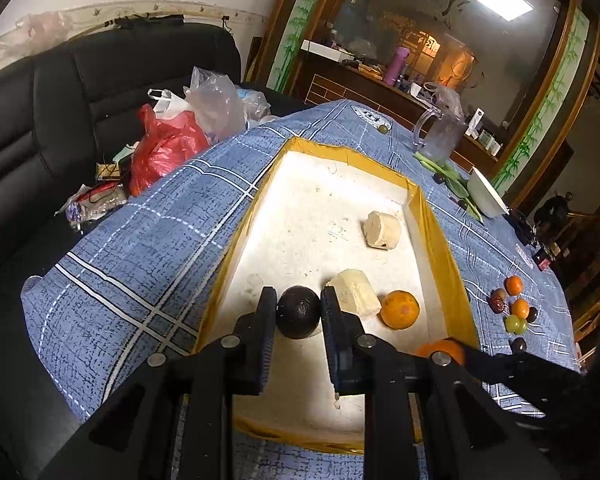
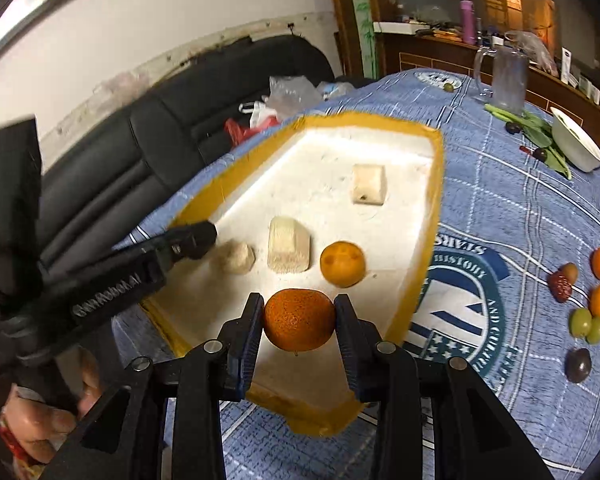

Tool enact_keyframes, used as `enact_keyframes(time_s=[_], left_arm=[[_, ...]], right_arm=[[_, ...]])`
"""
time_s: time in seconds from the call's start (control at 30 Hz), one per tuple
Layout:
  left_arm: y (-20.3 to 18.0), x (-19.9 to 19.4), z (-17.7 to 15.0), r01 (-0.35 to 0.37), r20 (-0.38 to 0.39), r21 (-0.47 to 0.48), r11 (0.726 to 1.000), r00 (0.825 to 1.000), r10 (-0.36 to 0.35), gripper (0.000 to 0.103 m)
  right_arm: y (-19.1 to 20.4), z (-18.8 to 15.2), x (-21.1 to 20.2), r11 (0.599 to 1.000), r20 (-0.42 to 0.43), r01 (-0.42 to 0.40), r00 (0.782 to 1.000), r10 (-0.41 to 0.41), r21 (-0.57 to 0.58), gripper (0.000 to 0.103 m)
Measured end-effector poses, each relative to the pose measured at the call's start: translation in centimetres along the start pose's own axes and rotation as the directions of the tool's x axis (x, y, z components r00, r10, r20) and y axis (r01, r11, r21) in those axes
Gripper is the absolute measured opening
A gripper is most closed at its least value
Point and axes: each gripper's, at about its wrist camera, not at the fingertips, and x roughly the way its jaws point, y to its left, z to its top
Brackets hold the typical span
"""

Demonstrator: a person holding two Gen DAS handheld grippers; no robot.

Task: Organize fruits
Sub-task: 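Carry the plum and orange over the tray and open both grippers, then move both grippers back to the remaining fruit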

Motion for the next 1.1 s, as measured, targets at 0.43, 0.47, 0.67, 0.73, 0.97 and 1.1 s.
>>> enact_keyframes(time_s=[0.43, 0.47, 0.67, 0.73, 0.97, 1.1], left_arm=[[-0.6, -2.7, 0.7, 0.092, 0.064, -0.091, 0.992, 0.994, -0.087, 0.086], [-0.9, -2.9, 0.7, 0.096, 0.069, -0.105, 0.99, 0.994, -0.089, 0.091], [-5.3, -4.5, -0.2, 0.195, 0.09, 0.002, 0.981, 0.977, -0.194, 0.092], [-7.4, -4.9, -0.7, 0.206, 0.095, 0.057, 0.977, 0.973, -0.211, 0.092], [-14.6, -0.6, -3.7, 0.342, -0.228, 0.127, 0.931, 0.923, -0.309, 0.092], [-17.0, 0.6, -5.1, 0.319, -0.265, 0.185, 0.93, 0.927, -0.265, 0.092]], right_arm=[[0.2, -0.5, -2.6, 0.999, 0.075, 0.033, 0.997, -0.03, -0.035, 0.054], [-0.1, -0.7, -3.3, 0.999, 0.087, 0.037, 0.996, -0.035, -0.025, 0.055], [-5.6, -2.6, -8.6, 0.989, 0.171, 0.108, 0.978, -0.124, 0.102, 0.066], [-8.0, -3.6, -10.4, 0.978, 0.186, 0.145, 0.967, -0.172, 0.15, 0.068], [-17.8, -7.6, -15.5, 0.886, 0.143, 0.322, 0.912, -0.386, 0.335, 0.069], [-20.7, -8.8, -16.9, 0.861, 0.13, 0.339, 0.902, -0.412, 0.379, 0.068]])
